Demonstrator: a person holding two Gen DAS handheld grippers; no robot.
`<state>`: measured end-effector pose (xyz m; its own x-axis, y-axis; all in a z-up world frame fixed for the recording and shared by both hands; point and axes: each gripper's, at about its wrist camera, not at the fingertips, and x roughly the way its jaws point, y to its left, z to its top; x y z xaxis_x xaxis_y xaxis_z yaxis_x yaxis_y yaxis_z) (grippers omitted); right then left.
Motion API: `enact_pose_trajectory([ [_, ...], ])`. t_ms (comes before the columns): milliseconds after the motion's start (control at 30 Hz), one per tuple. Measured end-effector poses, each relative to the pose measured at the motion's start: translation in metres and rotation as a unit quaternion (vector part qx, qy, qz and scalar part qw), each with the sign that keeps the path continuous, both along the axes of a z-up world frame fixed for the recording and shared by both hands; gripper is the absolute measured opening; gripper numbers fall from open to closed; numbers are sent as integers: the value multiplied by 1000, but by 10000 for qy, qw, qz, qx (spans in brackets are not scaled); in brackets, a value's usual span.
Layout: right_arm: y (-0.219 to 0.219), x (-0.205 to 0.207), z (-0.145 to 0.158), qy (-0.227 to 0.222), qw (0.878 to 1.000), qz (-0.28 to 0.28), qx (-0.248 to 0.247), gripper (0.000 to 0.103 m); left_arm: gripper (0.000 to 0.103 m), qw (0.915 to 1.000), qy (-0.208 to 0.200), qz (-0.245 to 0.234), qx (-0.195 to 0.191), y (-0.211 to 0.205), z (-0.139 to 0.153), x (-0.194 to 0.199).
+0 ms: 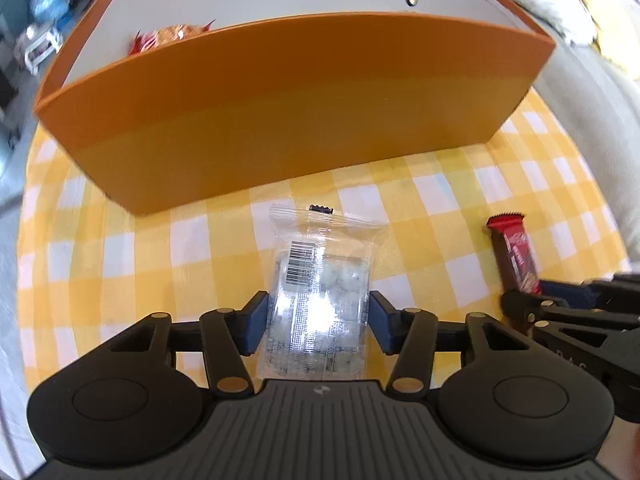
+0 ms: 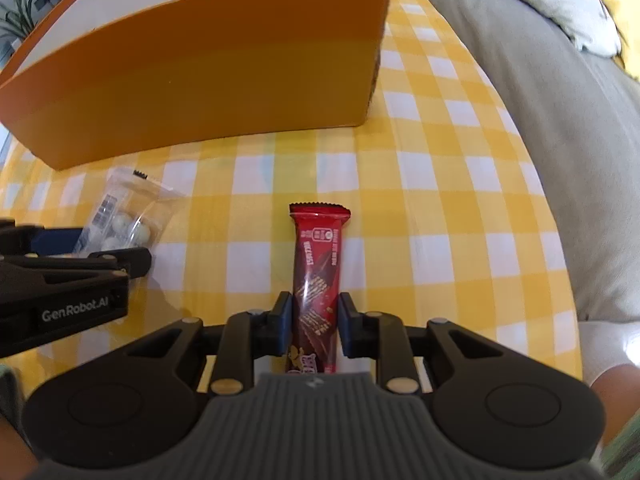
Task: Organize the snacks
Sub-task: 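Grasp the clear bag of white balls with left tool while right tool holds the chocolate bar, then lift both items over the box rim and lower them inside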
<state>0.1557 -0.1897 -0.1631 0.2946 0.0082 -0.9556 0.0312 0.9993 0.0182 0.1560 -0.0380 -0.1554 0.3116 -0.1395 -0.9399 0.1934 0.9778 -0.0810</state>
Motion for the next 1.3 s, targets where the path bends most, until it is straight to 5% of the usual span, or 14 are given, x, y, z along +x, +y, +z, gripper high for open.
enact_pose_trajectory([
  [433,2,-8,38,-309,9992,-31,271,20,60,9969,-291,390,-617,21,45,-24],
  [833,10,-19,101,-1281,9905,476,-122,20,60,9861,-1252,441,-1001,29,122,-35],
  [1300,7,15,158,-2451,9666,676,-329,20,60,9771,-1707,414,-1203,41,171,28],
])
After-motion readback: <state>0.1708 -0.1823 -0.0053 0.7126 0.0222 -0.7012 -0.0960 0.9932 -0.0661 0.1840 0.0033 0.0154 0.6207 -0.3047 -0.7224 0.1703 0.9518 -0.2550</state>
